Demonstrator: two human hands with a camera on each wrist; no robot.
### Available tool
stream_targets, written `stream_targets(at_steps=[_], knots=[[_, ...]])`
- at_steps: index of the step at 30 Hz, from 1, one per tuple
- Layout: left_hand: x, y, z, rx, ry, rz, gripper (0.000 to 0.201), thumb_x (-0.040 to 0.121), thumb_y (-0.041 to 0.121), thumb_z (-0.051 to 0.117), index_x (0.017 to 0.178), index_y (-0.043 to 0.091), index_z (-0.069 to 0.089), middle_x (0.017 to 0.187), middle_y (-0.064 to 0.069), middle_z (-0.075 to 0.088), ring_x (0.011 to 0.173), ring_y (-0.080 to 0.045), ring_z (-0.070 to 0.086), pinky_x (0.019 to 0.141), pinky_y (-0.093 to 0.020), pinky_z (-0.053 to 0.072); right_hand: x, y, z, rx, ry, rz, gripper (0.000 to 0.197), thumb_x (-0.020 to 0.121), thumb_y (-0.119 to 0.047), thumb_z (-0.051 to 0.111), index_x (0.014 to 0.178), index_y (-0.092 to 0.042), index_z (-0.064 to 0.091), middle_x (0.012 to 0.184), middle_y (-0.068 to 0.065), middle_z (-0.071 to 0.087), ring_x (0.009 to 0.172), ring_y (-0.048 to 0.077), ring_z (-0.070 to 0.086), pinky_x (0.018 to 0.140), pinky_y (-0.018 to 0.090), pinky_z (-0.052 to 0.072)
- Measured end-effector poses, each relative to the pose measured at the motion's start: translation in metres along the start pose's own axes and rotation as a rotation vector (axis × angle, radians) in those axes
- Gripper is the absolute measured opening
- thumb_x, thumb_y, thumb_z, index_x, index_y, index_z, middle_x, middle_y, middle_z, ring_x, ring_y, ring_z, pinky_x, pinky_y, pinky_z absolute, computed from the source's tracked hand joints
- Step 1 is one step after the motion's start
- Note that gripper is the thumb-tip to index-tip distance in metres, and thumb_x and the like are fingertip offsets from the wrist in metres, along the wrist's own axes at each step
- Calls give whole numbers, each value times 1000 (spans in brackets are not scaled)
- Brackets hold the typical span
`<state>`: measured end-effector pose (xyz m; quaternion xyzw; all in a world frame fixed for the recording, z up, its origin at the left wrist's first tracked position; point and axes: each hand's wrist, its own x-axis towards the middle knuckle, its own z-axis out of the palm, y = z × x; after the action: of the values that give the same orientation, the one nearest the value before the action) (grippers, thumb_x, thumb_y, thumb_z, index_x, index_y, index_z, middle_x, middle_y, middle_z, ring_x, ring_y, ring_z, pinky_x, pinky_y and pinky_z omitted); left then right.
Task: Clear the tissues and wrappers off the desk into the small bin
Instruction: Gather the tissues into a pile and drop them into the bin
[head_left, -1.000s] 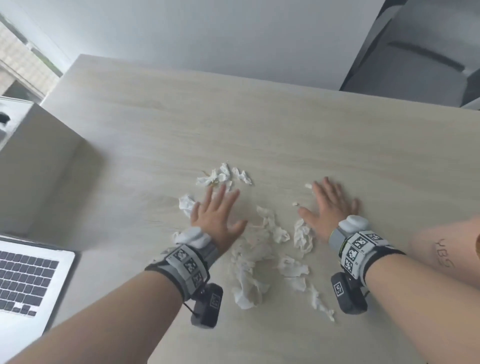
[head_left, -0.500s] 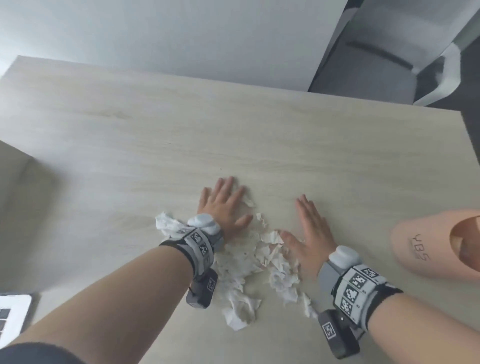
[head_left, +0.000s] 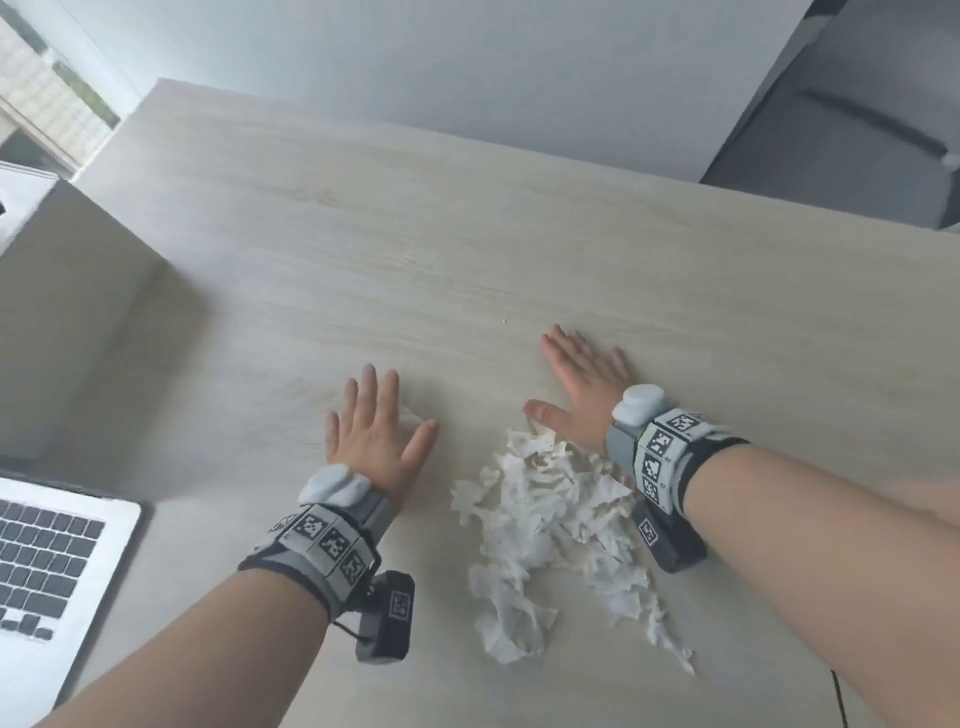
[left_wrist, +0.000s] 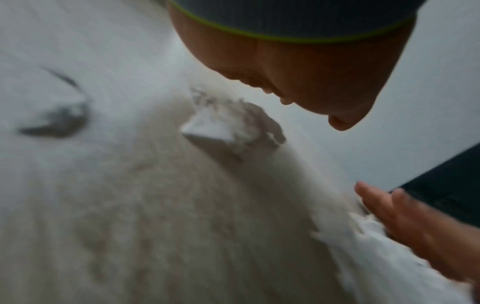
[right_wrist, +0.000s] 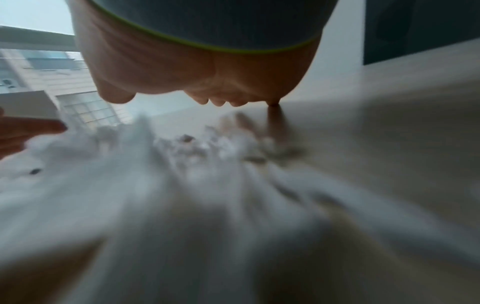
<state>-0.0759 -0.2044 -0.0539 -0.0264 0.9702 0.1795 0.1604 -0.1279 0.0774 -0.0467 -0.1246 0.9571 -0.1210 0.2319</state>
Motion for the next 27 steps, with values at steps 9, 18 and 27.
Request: stream_targets(at_steps=[9, 18, 27], knots=[[-58, 58, 44, 39, -149, 318, 85, 89, 73, 20, 155, 28, -11, 163, 8, -17, 148, -12, -24, 122, -46, -10, 44, -37, -10, -198, -105, -217, 78, 93, -66, 25, 156, -25, 1, 165, -7, -7, 151, 12, -7, 120, 55, 3], [-101, -1, 35, -22, -1, 108, 92, 79, 83, -1, 154, 31, -9, 163, 9, -15, 149, -12, -19, 122, -44, -6, -76, 6, 22, -33, -254, -396, 88, 80, -79, -2, 154, -32, -2, 158, -16, -5, 148, 7, -4, 123, 45, 5], [-118, 37, 63, 17, -72, 26, 91, 85, 77, 2, 151, 20, -23, 160, -3, -28, 147, -22, -25, 120, -46, -9, -136, 13, 70, 193, 120, -39, 77, 91, -73, 17, 155, -32, 5, 164, -11, 5, 151, 10, 0, 121, 43, -1]])
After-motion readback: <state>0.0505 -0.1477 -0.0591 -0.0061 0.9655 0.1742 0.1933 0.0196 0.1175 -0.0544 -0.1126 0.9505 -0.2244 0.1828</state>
